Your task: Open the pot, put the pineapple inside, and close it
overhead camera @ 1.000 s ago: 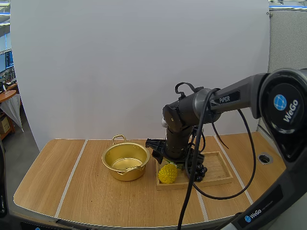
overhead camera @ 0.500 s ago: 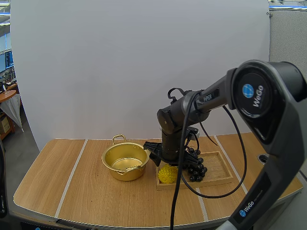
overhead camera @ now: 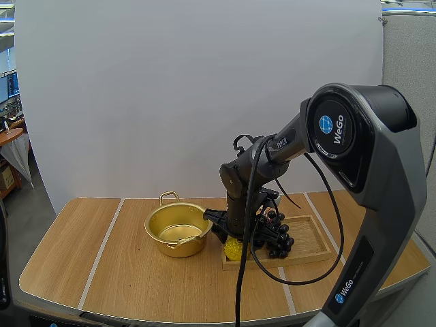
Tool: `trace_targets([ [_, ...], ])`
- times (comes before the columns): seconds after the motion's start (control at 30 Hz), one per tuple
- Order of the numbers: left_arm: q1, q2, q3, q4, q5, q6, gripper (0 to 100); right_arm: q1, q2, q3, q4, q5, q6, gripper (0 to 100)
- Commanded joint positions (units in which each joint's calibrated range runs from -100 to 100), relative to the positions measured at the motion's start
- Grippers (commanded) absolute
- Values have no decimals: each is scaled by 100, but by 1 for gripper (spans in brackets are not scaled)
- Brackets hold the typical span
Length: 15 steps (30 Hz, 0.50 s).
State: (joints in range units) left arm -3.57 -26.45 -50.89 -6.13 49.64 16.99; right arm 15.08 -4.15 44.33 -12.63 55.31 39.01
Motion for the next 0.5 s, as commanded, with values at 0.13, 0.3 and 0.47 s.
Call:
trace_targets([
  [0.13, -17, -15, -6, 40, -173, -69, 0, 4, -43, -37, 68, 12, 11, 43],
  [0.3, -17, -15, -6, 40, -173, -69, 0, 4, -55, -37, 68, -14, -23, 0],
  [0.47, -17, -15, -6, 40, -173, -69, 0, 30, -364, -316, 176, -55, -514, 0],
])
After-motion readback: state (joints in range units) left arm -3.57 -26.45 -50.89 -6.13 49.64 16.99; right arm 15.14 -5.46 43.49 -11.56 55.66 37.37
